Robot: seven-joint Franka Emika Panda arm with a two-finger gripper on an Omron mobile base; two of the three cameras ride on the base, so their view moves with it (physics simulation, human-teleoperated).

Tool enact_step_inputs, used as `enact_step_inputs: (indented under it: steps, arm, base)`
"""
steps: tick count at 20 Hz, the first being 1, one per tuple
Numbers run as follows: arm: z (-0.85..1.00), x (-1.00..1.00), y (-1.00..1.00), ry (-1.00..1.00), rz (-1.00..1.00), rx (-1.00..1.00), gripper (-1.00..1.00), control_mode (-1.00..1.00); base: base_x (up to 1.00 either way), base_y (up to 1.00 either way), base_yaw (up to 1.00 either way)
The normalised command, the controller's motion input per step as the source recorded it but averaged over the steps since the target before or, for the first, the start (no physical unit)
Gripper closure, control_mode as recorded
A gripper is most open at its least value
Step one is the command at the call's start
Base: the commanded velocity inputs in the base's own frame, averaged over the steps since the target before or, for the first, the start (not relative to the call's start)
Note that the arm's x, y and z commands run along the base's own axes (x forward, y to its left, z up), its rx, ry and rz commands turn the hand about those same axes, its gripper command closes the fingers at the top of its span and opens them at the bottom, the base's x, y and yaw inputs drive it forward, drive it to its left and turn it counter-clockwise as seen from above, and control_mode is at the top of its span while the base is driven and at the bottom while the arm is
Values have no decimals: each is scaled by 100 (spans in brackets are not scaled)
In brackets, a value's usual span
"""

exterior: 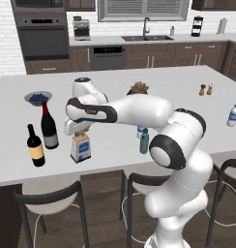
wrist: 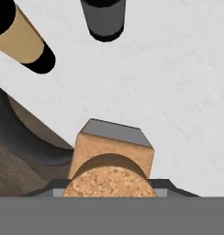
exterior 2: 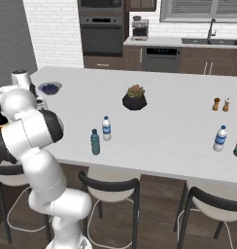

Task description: Move the plastic bottles in the middle to the plastics group, and the glass bottles in the middle to the glass group.

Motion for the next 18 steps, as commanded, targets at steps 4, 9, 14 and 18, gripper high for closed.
enact_step_inputs:
  steps: [4, 9, 14, 18]
  arm:
    - [-16, 19, 0, 2, 0, 0, 100, -100]
    - [-11, 39, 0, 4, 0, 0, 100, -100]
    - [0, 47, 9, 5, 0, 0, 100, -100]
    - [0, 24, 16, 0, 0, 0, 100, -100]
  base:
    - [0, 0, 0]
    - [0, 0, 0]
    - [0, 0, 0]
    - [0, 0, 0]
